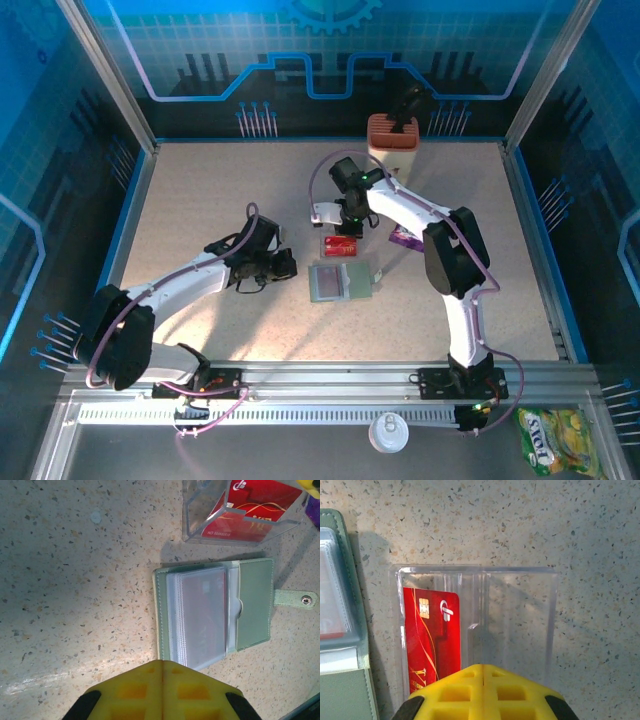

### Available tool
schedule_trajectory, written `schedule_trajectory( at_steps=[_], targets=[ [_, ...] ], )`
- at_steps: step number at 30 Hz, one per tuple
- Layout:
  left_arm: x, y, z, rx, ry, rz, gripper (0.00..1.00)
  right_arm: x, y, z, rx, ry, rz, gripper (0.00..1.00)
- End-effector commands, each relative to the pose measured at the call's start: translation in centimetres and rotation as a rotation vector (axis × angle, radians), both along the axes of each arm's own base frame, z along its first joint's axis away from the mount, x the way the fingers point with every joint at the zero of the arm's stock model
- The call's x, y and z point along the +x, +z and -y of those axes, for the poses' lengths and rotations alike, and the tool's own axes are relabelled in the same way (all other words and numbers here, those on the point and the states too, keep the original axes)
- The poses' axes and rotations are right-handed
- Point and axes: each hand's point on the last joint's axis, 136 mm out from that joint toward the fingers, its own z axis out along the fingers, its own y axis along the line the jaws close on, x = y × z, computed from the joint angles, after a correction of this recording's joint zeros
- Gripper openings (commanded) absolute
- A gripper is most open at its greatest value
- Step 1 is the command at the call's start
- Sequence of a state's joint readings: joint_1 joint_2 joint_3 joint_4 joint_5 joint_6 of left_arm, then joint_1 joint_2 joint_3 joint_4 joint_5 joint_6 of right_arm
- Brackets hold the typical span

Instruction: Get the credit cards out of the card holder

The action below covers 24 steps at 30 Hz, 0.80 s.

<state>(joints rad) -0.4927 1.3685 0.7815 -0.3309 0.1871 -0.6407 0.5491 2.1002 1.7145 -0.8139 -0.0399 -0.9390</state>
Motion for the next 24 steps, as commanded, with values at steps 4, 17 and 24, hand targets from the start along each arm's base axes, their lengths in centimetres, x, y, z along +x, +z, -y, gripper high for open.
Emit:
schedule_trajectory(
  at_steps=[4, 17, 24],
  targets=[
    [-0.1, 0.0, -0.4, -0.006, 0.019, 0.002, 0.06, -0.1, 0.1, -0.6, 0.007, -0.012, 0.01, 0.0],
    [-0.6, -0.8, 2.0, -0.088, -0.028, -0.026, 0.07, -2.8, 6.5, -3.0, 0.272, -0.344, -0.023, 0.03],
    [-0.9, -2.0, 3.5, -0.088, -0.048, -0.058, 0.07, -7.3, 4.7, -4.5, 0.419, -0.725, -0.271, 0.06]
  ],
)
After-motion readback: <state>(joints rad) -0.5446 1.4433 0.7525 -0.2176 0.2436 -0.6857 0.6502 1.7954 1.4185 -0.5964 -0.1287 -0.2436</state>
